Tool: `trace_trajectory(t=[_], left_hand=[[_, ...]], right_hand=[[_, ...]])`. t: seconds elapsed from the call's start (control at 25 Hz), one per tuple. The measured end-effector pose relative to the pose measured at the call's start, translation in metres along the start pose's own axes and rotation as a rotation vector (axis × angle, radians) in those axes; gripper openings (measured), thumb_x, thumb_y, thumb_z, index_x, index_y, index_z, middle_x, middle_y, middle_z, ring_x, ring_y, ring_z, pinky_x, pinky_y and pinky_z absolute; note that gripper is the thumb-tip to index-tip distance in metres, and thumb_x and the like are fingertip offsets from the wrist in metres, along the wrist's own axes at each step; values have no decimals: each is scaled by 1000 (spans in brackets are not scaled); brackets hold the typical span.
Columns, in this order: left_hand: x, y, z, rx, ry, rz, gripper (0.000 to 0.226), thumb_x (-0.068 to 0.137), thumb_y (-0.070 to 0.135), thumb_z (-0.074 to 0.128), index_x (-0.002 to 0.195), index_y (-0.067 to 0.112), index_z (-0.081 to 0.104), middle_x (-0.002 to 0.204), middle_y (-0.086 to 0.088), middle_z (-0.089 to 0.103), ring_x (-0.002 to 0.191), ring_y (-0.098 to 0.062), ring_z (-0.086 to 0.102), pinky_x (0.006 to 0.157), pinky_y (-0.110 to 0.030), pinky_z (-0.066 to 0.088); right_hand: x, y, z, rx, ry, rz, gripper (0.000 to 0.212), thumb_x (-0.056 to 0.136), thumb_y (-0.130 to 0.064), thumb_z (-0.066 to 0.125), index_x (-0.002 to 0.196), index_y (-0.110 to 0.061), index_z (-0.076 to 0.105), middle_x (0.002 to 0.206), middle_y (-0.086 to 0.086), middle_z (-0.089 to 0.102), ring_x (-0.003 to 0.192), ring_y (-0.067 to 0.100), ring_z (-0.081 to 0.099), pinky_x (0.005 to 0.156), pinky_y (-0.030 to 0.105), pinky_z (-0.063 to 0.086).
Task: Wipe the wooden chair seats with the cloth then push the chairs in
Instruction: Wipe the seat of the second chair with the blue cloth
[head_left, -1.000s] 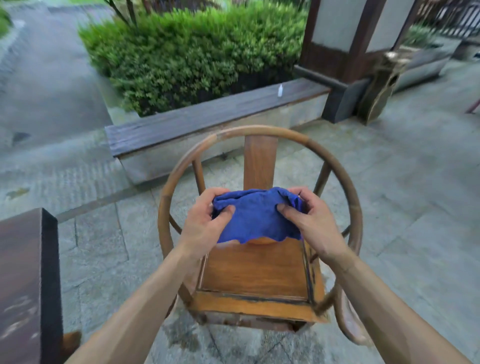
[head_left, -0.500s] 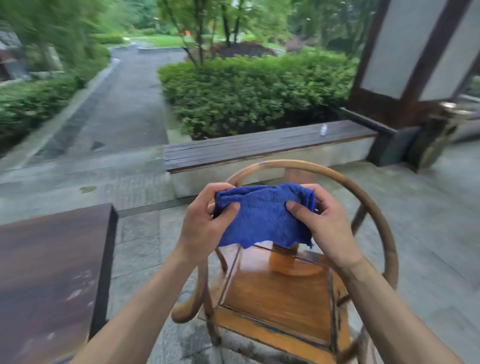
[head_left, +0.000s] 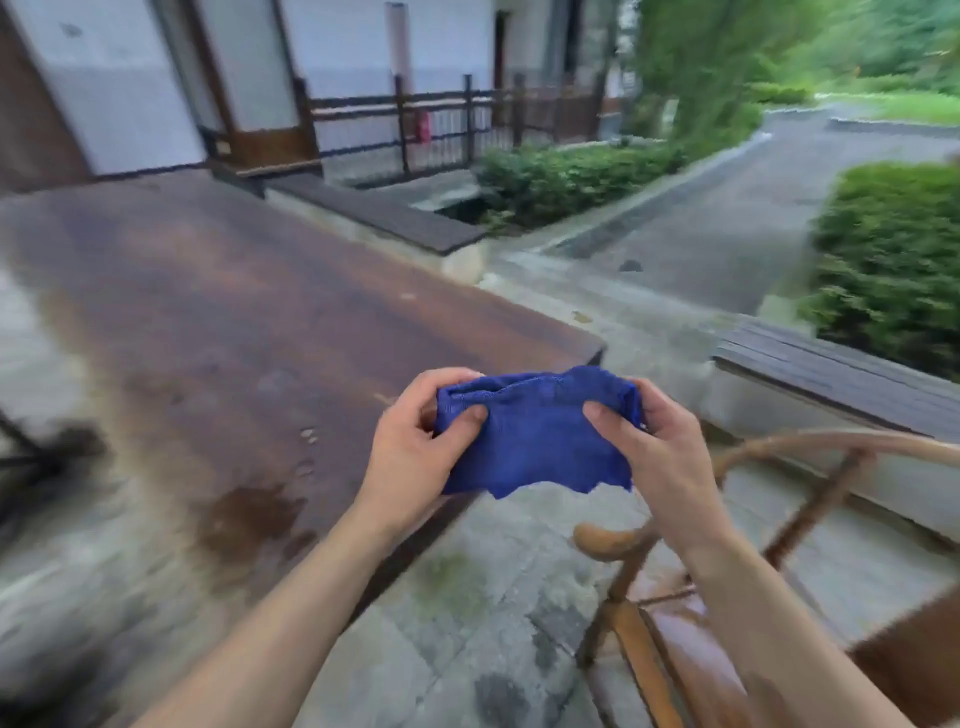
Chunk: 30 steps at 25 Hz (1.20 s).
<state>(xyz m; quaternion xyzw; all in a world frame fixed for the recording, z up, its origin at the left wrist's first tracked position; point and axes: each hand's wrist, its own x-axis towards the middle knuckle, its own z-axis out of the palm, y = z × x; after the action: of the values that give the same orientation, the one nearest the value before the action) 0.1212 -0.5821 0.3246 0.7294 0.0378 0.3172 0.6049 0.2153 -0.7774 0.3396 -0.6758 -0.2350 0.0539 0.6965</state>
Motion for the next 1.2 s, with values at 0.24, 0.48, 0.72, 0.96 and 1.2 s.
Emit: trace_trajectory(t=[0.24,0.48,0.72,0.96,1.2], left_hand=[[-107,48,-182,160,419,2,28,88,4,69,102,28,68,96,16,75,86,-3,68,78,-15,50],[-250,98,-351,318,808,-36,27,88,7,71,102,30,71,102,9,75,90,-9,69,79,-20,52],[-378,140,-485,447,1067,-84,25,86,16,70,102,35,72,103,7,74,98,-16,69,84,-35,54],[-422,143,-559,464,1185,-90,27,92,2,68,106,26,71,104,5,73,99,-18,69,82,-31,52],[-407,122,-612,454,1268,-117,31,92,6,70,101,35,71,103,9,73,97,-17,69,81,-30,52]], right_hand=[[-45,-31,188,133,-470,7,8,92,-19,66,97,-20,71,93,11,70,86,22,63,73,56,58],[-147,-58,401,262,-803,58,8,92,-24,65,85,-21,69,83,4,64,82,21,60,72,60,55],[-260,-79,568,287,-1034,28,7,90,-31,66,90,-26,71,80,-3,67,78,17,59,66,38,50],[-299,-93,657,273,-1189,-142,23,97,-1,56,96,-21,67,82,-17,70,78,0,61,71,15,48],[-281,-78,732,300,-1236,-115,19,96,-4,61,99,-19,71,90,-11,74,85,3,65,77,18,52]])
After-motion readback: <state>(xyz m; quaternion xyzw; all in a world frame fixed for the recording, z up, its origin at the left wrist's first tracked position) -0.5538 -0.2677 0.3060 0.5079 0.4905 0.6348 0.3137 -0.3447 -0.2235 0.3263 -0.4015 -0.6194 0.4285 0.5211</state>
